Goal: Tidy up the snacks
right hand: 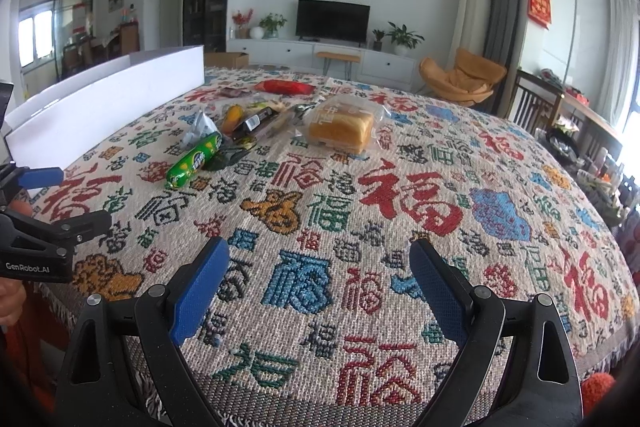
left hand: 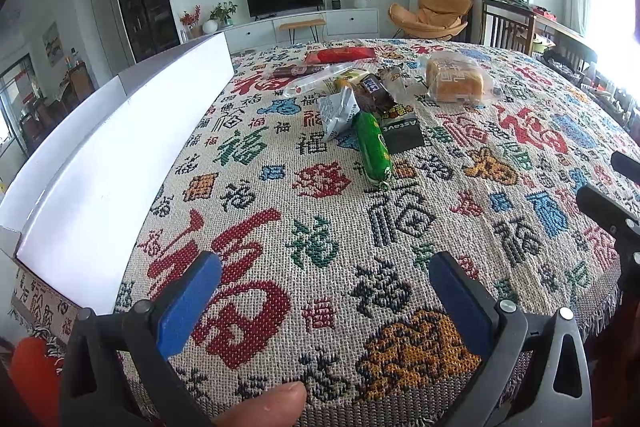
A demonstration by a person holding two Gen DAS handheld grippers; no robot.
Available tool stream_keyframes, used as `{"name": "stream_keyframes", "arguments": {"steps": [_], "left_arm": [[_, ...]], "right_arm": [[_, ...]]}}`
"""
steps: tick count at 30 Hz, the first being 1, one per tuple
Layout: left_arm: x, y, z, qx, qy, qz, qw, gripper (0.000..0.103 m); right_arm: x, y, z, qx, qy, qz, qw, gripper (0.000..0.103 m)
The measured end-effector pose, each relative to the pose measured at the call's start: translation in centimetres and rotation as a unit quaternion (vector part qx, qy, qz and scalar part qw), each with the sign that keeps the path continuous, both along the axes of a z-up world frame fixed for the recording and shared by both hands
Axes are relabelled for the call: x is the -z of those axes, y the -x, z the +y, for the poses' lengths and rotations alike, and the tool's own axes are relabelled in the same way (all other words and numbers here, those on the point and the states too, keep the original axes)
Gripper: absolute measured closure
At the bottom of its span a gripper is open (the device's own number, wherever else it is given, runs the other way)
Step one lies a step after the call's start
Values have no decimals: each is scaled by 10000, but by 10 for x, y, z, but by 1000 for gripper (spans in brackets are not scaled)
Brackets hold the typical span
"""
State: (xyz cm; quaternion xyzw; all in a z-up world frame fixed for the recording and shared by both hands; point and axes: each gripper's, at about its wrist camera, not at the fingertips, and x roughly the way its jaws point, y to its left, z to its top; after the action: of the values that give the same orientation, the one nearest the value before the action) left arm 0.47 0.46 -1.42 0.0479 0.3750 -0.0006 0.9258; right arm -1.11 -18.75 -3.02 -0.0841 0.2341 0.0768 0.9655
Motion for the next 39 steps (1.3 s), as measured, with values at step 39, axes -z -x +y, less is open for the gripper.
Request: {"name": "stream_keyframes", "arguments": {"steps": [39], "left_arm": [[22,-16,18,-184,194,616,9977,0]], "right_arm": [[9,-5,4,-5,85,215,9997,9]]}}
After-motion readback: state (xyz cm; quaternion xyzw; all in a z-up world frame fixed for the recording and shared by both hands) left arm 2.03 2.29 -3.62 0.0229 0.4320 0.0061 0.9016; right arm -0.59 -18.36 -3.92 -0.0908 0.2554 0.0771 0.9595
